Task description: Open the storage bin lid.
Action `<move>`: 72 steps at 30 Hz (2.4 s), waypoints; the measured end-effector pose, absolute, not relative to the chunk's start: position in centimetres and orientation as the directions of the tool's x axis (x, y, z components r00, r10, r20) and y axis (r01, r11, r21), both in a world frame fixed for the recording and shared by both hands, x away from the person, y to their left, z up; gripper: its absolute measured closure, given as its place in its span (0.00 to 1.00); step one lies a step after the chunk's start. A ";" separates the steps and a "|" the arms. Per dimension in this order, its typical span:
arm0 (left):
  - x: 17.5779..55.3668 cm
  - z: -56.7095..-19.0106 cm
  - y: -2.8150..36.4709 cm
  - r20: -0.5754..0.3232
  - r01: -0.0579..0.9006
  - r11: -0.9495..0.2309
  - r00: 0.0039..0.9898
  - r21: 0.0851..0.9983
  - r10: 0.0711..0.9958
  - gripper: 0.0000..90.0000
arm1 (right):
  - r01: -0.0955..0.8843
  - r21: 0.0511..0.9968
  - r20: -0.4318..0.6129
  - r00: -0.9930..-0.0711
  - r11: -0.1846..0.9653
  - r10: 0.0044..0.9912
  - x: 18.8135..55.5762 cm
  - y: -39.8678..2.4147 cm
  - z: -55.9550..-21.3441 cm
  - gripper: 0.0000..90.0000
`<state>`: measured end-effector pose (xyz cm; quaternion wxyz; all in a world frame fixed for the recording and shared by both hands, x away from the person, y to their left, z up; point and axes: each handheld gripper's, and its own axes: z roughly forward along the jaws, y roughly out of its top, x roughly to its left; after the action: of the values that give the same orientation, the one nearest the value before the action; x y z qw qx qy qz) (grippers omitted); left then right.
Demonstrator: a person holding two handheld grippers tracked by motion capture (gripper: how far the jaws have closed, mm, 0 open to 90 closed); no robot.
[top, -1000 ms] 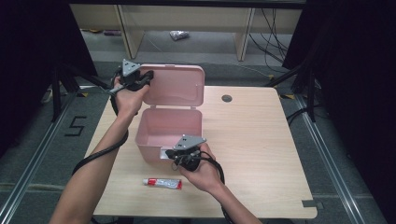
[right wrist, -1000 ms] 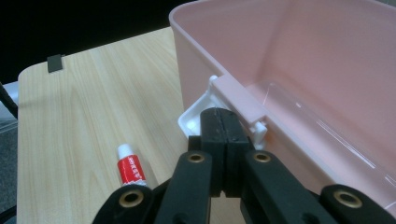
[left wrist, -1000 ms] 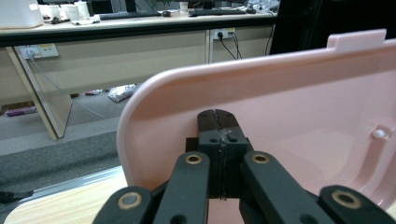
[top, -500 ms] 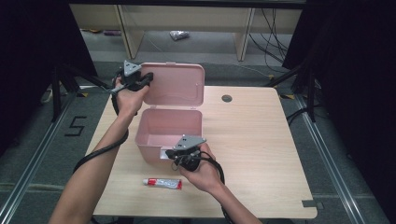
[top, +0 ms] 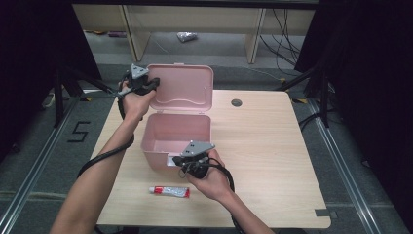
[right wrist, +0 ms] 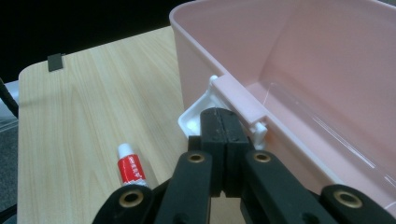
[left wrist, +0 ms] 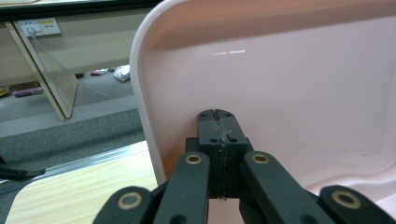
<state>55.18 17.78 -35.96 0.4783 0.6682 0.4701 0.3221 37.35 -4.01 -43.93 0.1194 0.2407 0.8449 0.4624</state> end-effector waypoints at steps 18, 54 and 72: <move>55.4 -36.6 17.5 -0.022 0.342 -0.109 0.359 0.933 0.933 1.00 | 0.277 0.840 0.000 -0.860 0.466 0.511 37.5 -4.1 -43.9 1.00; 46.1 -37.0 20.3 0.006 0.242 -0.139 0.478 0.960 0.878 0.95 | 0.277 0.847 0.007 -0.859 0.454 0.511 37.6 -4.0 -44.0 1.00; 42.4 -39.0 20.8 0.025 0.245 -0.179 0.526 0.953 0.850 0.92 | 0.287 0.852 0.024 -0.857 0.438 0.515 37.3 -4.1 -43.7 0.90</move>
<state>42.42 20.83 -39.03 0.5109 0.7084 0.3865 0.2961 37.28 -4.11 -43.68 0.1204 0.2387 0.8392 0.4735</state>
